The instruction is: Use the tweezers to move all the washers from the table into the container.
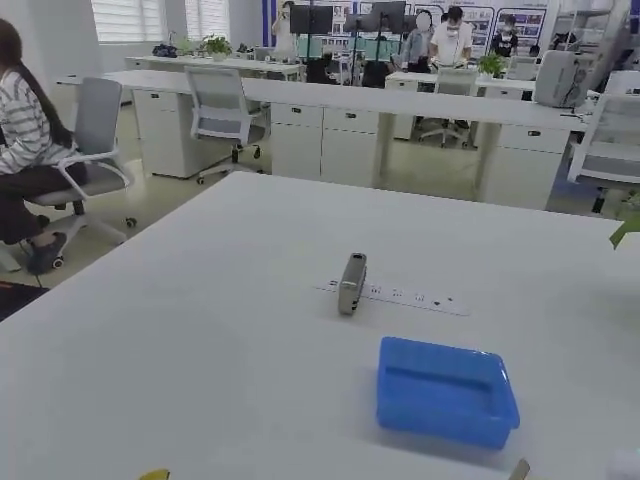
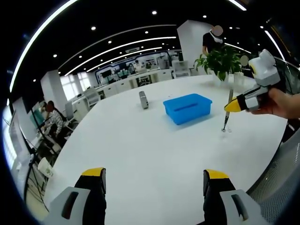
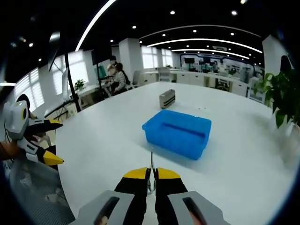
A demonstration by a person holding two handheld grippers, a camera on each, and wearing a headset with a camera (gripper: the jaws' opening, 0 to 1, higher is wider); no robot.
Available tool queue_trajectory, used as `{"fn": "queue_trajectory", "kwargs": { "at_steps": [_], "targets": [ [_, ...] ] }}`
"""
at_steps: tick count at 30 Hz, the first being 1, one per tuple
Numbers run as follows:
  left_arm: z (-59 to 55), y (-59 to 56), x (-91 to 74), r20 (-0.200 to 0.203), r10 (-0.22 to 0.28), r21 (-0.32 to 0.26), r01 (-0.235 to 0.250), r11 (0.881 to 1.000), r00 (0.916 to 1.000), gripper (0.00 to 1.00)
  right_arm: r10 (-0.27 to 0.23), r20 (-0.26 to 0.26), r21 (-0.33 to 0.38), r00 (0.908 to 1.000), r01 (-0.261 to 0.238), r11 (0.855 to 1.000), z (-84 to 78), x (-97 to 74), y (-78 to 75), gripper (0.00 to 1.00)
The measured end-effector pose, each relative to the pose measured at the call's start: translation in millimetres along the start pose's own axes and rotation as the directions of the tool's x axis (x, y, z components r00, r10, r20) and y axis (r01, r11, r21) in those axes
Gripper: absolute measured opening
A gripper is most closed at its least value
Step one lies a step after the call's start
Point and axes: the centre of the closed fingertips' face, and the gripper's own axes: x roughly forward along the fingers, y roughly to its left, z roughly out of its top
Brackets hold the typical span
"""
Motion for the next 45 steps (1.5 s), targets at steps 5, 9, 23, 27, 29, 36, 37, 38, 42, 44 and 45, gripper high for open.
{"fn": "queue_trajectory", "kwargs": {
  "at_steps": [5, 9, 23, 27, 29, 36, 37, 38, 42, 44, 45],
  "targets": [
    [-0.2, 0.2, -0.1, 0.001, 0.002, -0.001, -0.002, 1.0, 1.0, 0.87, 0.0, 0.013, 0.004, 0.9999, 0.0, 1.0, 8.8, -1.5, -1.2, 0.0],
    [-1.8, -1.1, 0.0, -0.01, 0.0, 0.008, 0.0, 1.0, 0.9999, 0.87, 0.001, 0.023, -0.004, 0.9997, -0.001, 1.0, 16.8, -3.9, -2.1, 0.0],
    [-1.3, -1.4, 0.0, -0.008, -0.003, 0.005, 0.003, 1.0, 1.0, 0.87, -0.023, 0.09, -0.041, 0.9957, 0.027, 0.999, 62.0, -2.7, -23.1, 0.0],
    [-1.6, -1.3, 0.3, -0.011, -0.001, 0.006, 0.001, 1.0, 0.9999, 0.87, -0.029, 0.107, -0.06, 0.9938, 0.036, 0.998, 75.8, 1.5, -30.7, 0.0],
    [-1.5, -1.4, 0.3, -0.012, -0.001, 0.005, 0.001, 1.0, 0.9999, 0.87, -0.03, 0.116, -0.071, 0.9928, 0.038, 0.997, 83.2, 4.2, -34.2, 0.0],
    [-2.6, -1.3, 0.8, -0.018, 0.0, 0.006, 0.0, 1.0, 0.9998, 0.87, -0.034, 0.144, -0.099, 0.989, 0.048, 0.994, 106.4, 18.4, -45.7, 0.0],
    [-2.9, -1.2, 0.9, -0.02, 0.0, 0.006, 0.0, 1.0, 0.9998, 0.87, -0.035, 0.146, -0.099, 0.9887, 0.05, 0.994, 108.7, 21.7, -48.0, 0.0],
    [-3.2, -1.1, 1.1, -0.021, 0.0, 0.005, 0.0, 1.0, 0.9998, 0.87, -0.036, 0.146, -0.101, 0.9886, 0.051, 0.994, 109.8, 24.1, -49.4, 0.0],
    [-4.6, -0.9, 1.7, -0.028, 0.001, 0.007, -0.001, 1.0, 0.9996, 0.87, -0.052, 0.132, -0.133, 0.9899, 0.069, 0.989, 110.0, 35.5, -55.6, 0.0],
    [-4.8, -1.0, 1.6, -0.03, 0.0, 0.007, 0.0, 1.0, 0.9996, 0.87, -0.052, 0.121, -0.135, 0.9913, 0.068, 0.989, 107.3, 41.8, -57.6, 0.0],
    [-5.0, -1.0, 1.7, -0.031, 0.0, 0.007, 0.0, 1.0, 0.9995, 0.87, -0.051, 0.119, -0.135, 0.9916, 0.067, 0.989, 106.6, 43.0, -57.9, 0.0]
  ]
}}
